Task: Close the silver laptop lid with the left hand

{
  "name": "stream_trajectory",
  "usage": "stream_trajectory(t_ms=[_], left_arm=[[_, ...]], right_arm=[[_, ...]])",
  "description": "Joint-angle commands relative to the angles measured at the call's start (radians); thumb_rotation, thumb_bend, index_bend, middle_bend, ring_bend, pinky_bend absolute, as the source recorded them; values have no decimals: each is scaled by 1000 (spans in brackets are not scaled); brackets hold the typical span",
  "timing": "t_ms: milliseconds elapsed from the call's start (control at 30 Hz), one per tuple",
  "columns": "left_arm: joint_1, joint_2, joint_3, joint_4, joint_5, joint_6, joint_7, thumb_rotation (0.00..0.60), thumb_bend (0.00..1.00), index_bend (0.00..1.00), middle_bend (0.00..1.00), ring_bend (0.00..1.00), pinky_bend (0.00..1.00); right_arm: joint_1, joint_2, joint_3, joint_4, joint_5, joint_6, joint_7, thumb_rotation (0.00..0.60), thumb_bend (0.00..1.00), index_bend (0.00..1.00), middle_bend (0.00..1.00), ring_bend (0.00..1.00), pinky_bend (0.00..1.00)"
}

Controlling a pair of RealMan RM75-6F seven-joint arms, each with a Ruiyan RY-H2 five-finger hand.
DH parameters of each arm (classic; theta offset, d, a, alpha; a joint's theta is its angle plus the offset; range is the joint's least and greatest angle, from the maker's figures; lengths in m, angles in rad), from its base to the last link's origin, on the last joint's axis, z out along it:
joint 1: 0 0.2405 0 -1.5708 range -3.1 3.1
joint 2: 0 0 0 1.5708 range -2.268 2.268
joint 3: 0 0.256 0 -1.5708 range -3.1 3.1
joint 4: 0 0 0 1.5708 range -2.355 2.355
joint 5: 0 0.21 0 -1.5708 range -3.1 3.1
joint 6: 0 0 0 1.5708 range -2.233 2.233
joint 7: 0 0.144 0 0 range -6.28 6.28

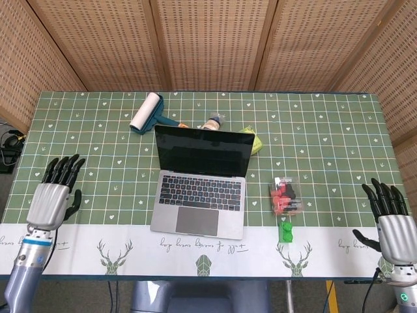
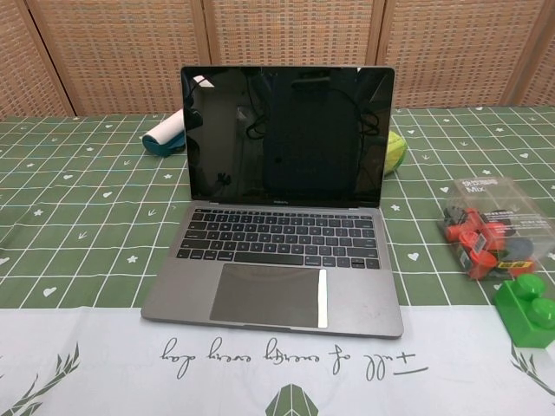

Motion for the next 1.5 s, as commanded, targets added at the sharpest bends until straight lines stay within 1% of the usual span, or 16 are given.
stream_trajectory(t_ms=[33,67,133,200,233,333,400,467,567,600,767,967,1100,1267,1400,1500], left_arm=[[-117,23,-76,-21,-63,-132,18,600,811,0,0,0,13],[-145,27,-89,-22,-81,-167,20,600,836,0,0,0,18],[-202,32,-119,-20,-113,-229,30,600,920,0,0,0,36],[-250,32,-143,-13,-143,-276,43,600,977,2,0,0,59],[-291,29,-164,-5,-167,-313,53,600,995,6,0,0,71],[-376,22,-201,10,-240,-391,75,600,1000,24,0,0,99],[-418,13,-219,21,-279,-426,86,600,1000,31,0,0,103],[-480,-2,-239,52,-343,-473,109,600,1000,35,0,0,103],[-555,-21,-253,95,-431,-523,144,600,1000,37,0,0,103],[-596,-30,-256,119,-477,-555,159,600,1000,38,0,0,103],[-716,-72,-241,195,-610,-608,209,600,1000,42,0,0,103],[-842,-116,-204,279,-768,-645,270,600,1000,58,0,0,108],[-917,-152,-176,338,-876,-672,288,600,1000,94,0,0,129],[-979,-197,-140,391,-942,-674,306,600,1000,106,0,7,138],[-1016,-217,-113,416,-983,-663,314,600,1000,131,2,33,167],[-1039,-226,-97,432,-1007,-655,318,600,1000,162,33,63,193]], right_arm=[[3,2,9,9,18,-11,11,600,57,0,0,0,0],[4,3,11,12,23,-14,14,600,57,0,0,0,0],[5,4,14,16,33,-21,20,600,57,0,0,0,0],[6,5,16,19,38,-26,25,600,57,0,0,0,0],[7,5,17,21,41,-28,31,600,57,0,0,0,0],[8,7,17,26,47,-36,40,600,57,0,0,0,0],[8,9,19,27,51,-37,45,600,57,0,0,0,0],[6,12,21,27,51,-34,52,600,57,0,0,0,0],[3,16,22,26,52,-28,60,600,57,0,0,0,0],[2,18,23,25,54,-28,65,600,57,0,0,0,0],[2,22,23,26,53,-28,73,600,57,0,0,0,0],[1,23,23,30,58,-33,79,600,57,0,0,0,0],[3,24,23,31,59,-37,84,600,57,0,0,0,0],[3,27,28,35,69,-39,92,600,57,0,0,0,0],[2,30,32,38,75,-40,102,600,57,0,0,0,0],[1,32,32,37,74,-39,108,600,57,0,0,0,0]])
